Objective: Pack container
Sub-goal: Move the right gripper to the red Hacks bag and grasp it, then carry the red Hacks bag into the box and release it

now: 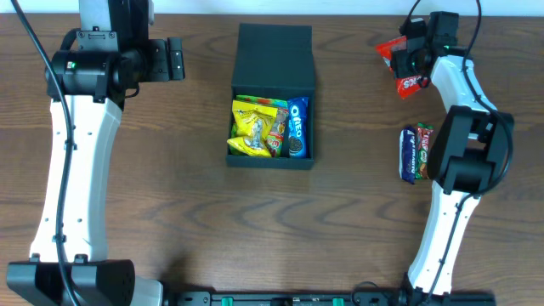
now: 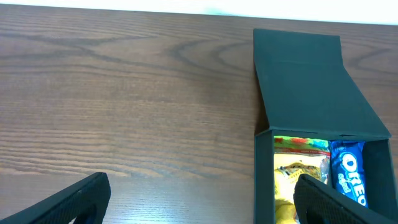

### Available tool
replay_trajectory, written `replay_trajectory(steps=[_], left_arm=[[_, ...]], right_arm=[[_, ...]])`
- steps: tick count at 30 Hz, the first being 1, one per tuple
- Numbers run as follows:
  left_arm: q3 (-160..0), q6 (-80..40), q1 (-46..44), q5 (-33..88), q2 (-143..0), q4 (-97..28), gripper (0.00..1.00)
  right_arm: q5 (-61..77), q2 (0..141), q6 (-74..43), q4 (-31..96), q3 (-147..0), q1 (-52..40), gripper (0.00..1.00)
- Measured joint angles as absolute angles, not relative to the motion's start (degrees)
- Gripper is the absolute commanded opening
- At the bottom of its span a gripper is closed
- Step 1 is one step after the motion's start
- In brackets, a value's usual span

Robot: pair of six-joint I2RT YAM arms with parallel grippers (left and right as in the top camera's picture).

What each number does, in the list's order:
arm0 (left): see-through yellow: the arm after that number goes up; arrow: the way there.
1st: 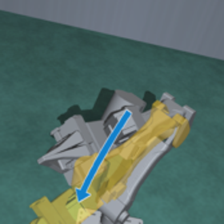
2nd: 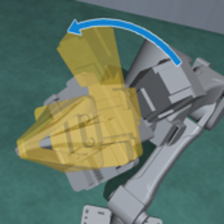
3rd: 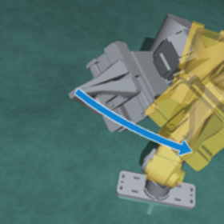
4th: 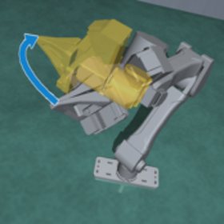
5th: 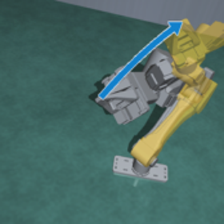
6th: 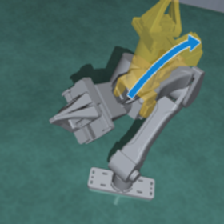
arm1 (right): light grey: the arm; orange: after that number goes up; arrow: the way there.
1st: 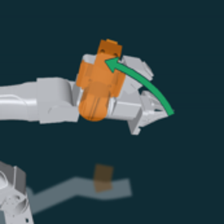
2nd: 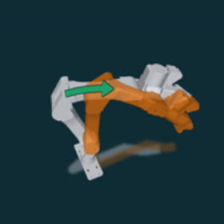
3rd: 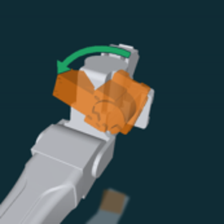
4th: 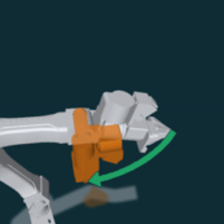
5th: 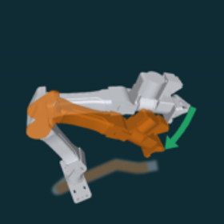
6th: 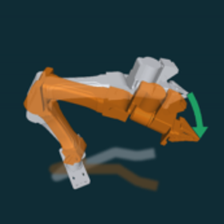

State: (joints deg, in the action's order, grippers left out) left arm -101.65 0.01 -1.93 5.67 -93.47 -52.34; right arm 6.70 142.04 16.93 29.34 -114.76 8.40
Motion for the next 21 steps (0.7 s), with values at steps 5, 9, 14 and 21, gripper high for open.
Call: replay_trajectory(steps=[5, 9, 14, 21], left_arm=[[-101.6, 0.0, -1.9, 5.7, -93.5, -52.3, 0.95], [-101.6, 0.0, -1.9, 5.7, -93.5, -52.3, 0.95], [-101.6, 0.0, -1.9, 5.7, -93.5, -52.3, 0.95], [-101.6, 0.0, -1.9, 5.6, -93.5, -52.3, 0.95]], right_arm=[[6.6, 141.7, 15.1, 31.5, -116.0, 8.4, 0.20], [6.5, 141.2, 13.4, 32.9, -116.2, 7.9, 0.19], [7.2, 138.9, 9.9, 36.0, -115.4, 6.1, 0.18], [10.0, 127.5, -0.1, 45.2, -114.4, -0.7, 0.16]])
